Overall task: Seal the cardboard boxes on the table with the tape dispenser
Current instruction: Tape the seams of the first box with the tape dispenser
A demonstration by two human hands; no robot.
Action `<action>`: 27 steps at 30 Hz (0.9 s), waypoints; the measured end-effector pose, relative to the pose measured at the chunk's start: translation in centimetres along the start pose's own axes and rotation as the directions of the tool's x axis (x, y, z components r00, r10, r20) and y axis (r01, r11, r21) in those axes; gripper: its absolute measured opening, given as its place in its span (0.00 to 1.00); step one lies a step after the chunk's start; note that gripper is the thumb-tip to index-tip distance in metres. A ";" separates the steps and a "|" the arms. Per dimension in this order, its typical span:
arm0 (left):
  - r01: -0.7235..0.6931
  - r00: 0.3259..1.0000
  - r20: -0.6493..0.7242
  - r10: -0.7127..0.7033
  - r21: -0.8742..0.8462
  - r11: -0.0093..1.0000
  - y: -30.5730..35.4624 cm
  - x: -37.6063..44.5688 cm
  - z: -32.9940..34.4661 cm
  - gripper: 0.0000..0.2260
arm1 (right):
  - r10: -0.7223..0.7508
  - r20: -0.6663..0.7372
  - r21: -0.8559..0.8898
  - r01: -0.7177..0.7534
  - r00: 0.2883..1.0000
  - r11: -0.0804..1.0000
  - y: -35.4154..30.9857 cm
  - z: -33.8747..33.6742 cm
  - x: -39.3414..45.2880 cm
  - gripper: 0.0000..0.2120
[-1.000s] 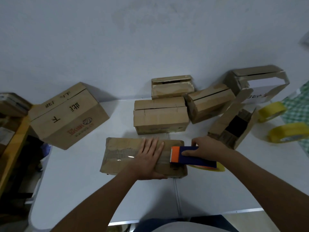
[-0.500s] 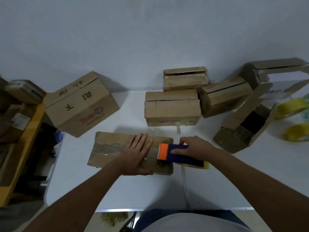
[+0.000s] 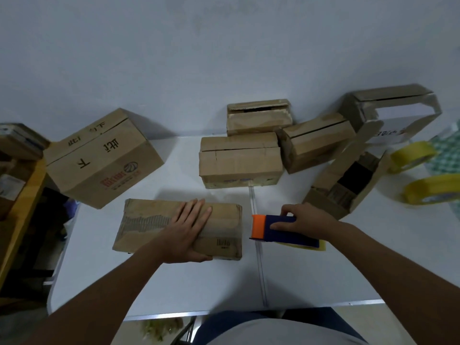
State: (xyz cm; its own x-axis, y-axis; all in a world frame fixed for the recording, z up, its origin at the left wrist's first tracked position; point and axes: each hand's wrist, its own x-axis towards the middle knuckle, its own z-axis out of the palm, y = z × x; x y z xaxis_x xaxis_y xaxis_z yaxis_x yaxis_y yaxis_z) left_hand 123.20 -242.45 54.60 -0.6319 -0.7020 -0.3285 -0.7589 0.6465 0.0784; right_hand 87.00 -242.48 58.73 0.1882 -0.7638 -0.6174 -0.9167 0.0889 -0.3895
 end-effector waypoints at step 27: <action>0.418 0.899 -0.088 -0.429 -0.124 0.900 6.4 0.0 0.1 0.36 | -0.044 -0.005 0.150 0.044 0.999 0.988 -3.6 5.9 1.5 0.26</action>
State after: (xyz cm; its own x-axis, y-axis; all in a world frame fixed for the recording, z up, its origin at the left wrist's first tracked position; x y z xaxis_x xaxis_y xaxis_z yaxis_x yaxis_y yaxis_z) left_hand 118.36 -238.35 54.99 -0.2560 -0.9347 -0.2465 -0.9666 0.2514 0.0505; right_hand 92.69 -240.14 55.20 0.2262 -0.7702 -0.5963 -0.8445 0.1499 -0.5141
